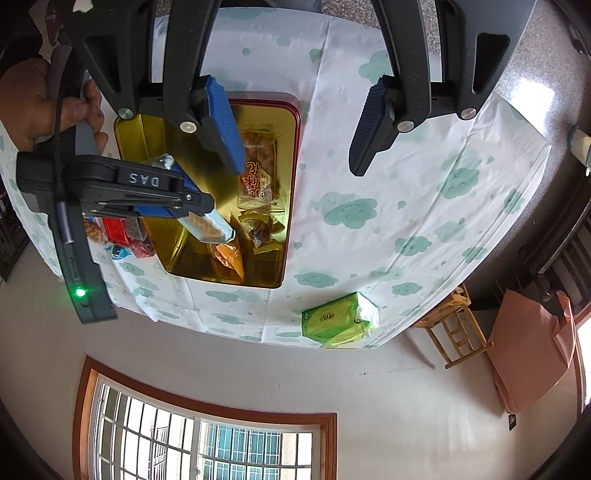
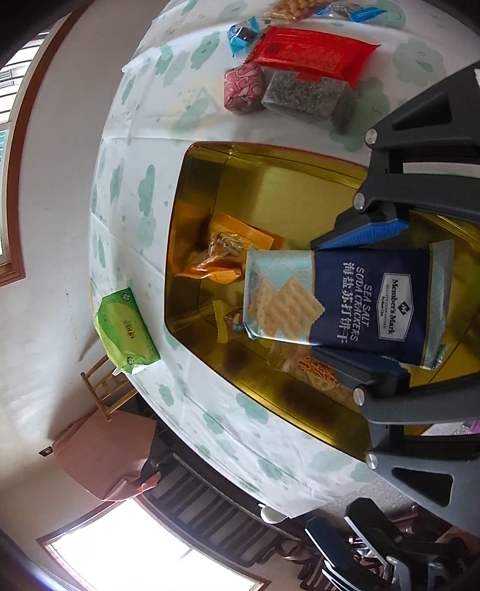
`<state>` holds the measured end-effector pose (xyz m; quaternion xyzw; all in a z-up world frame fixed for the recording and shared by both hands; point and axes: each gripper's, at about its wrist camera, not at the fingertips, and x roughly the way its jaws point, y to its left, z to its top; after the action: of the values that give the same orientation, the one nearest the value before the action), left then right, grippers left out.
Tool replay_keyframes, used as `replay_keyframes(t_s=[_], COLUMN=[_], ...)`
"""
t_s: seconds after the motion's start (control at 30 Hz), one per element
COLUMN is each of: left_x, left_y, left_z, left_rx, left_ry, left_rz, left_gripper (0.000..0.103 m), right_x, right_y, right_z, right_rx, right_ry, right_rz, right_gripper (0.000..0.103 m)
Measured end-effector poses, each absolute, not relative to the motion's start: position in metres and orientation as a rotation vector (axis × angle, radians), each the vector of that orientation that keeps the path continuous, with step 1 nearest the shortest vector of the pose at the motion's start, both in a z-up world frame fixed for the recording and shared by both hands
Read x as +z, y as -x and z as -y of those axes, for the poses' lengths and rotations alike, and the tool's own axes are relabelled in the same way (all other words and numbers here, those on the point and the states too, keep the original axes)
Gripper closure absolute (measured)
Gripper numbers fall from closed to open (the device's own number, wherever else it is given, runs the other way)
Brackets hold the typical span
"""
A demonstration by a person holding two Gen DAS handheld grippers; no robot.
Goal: Organize snacks
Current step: 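Carry the blue cracker pack into the tin and release it with the right gripper, then grasp the grey block with the right gripper and lift it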
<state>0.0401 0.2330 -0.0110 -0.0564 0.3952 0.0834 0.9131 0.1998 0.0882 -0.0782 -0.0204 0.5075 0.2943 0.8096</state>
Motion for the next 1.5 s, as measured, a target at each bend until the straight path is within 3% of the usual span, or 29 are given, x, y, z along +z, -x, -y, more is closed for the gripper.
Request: replay_keyframes(t_s=[0.47, 0.67, 0.83, 1.47, 1.5], left_x=[-0.016, -0.013, -0.017, -0.023, -0.023], left_y=[-0.044, -0.043, -0.048, -0.057, -0.057], left_z=[-0.229, -0.229, -0.221, -0.205, -0.205], left_rx=[0.164, 0.159, 0.130, 0.107, 0.107], left_ry=[0.098, 0.089, 0.102, 0.065, 0.062], left_rz=[-0.832, -0.809, -0.820, -0.844, -0.844], left_gripper=[0.042, 0.038, 0.037, 0.034, 0.034], right_x=[-0.073, -0.046, -0.053, -0.105, -0.111], right_y=[-0.206, -0.199, -0.215, -0.268, -0.269], right_z=[-0.081, -0.004, 0.050, 0.009, 0.006], right_rx=[0.643, 0.553, 0.458, 0.397, 0.380], right_ry=[0.001, 0.006, 0.008, 0.110, 0.123], right_rz=[-1.054, -0.942, -0.992, -1.095, -1.113], right_gripper=[0.050, 0.049, 0.047, 0.047, 0.051])
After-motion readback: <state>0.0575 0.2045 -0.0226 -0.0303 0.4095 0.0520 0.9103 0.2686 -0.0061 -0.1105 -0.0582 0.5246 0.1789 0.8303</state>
